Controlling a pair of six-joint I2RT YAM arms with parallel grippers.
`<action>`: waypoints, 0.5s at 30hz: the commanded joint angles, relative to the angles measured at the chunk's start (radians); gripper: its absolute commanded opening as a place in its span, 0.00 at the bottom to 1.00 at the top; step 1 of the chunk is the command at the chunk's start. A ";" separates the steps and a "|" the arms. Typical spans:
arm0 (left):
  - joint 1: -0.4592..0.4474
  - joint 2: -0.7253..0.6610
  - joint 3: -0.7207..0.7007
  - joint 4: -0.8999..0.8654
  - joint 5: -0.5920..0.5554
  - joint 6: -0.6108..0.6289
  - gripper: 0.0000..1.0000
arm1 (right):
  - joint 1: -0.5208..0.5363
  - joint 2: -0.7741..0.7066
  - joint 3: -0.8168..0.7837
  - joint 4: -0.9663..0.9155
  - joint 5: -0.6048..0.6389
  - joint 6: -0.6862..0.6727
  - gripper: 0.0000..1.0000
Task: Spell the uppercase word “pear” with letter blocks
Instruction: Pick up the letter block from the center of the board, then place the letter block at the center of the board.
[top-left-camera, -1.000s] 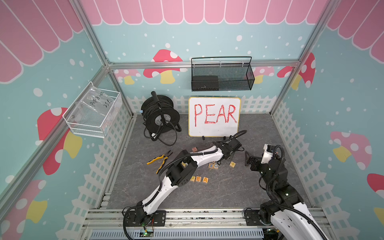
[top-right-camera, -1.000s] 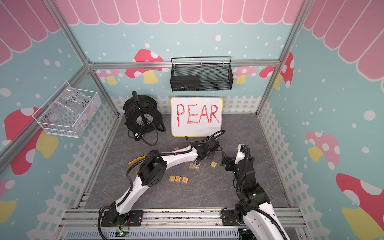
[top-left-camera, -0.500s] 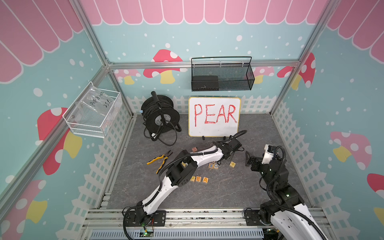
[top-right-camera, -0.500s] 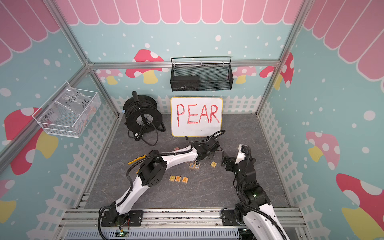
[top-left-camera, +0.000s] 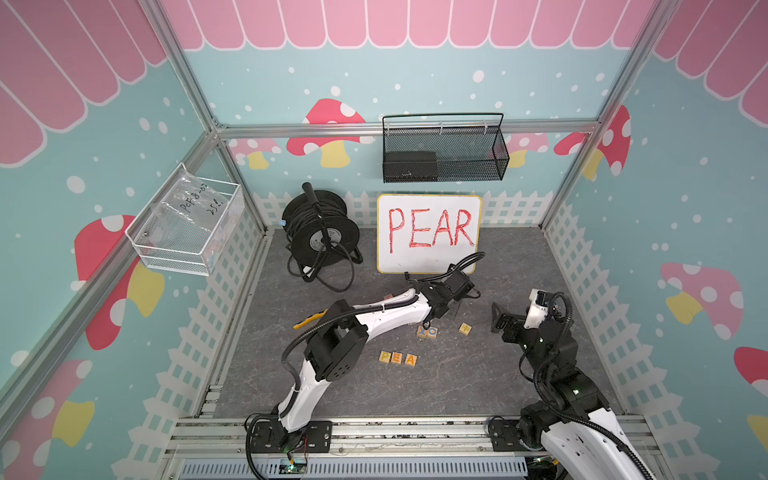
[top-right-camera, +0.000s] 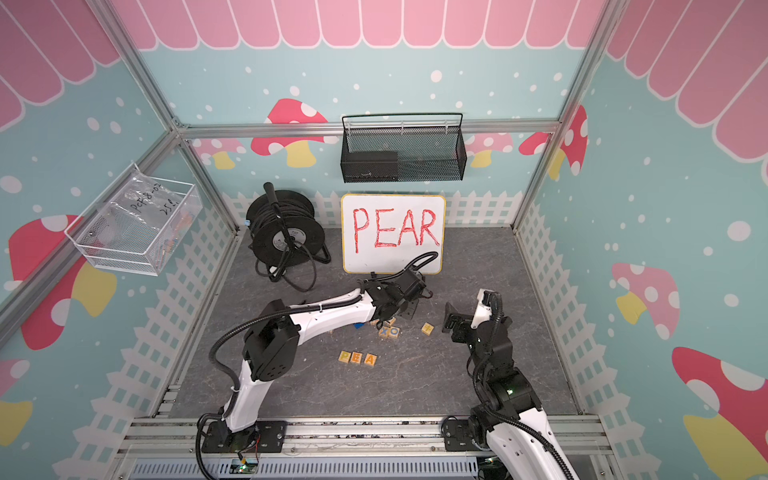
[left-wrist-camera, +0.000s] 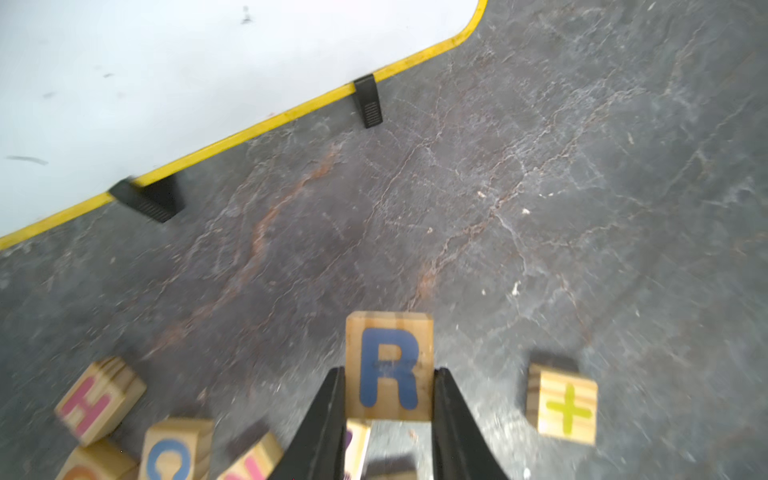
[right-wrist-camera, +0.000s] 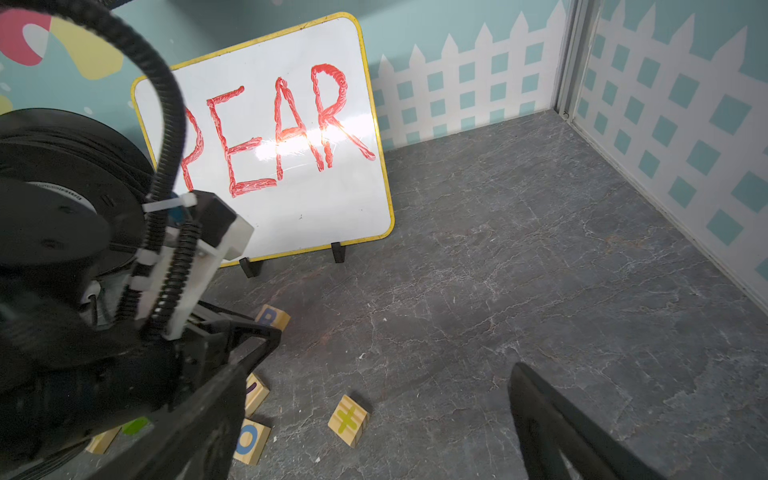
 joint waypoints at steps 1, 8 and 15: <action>-0.001 -0.074 -0.113 0.020 0.045 -0.069 0.29 | -0.002 0.005 -0.014 0.020 -0.005 0.012 0.99; -0.051 -0.219 -0.343 0.045 0.082 -0.190 0.29 | -0.002 0.031 -0.019 0.051 -0.025 0.005 1.00; -0.118 -0.270 -0.461 0.045 0.079 -0.282 0.29 | -0.002 0.067 -0.012 0.087 -0.052 -0.010 0.99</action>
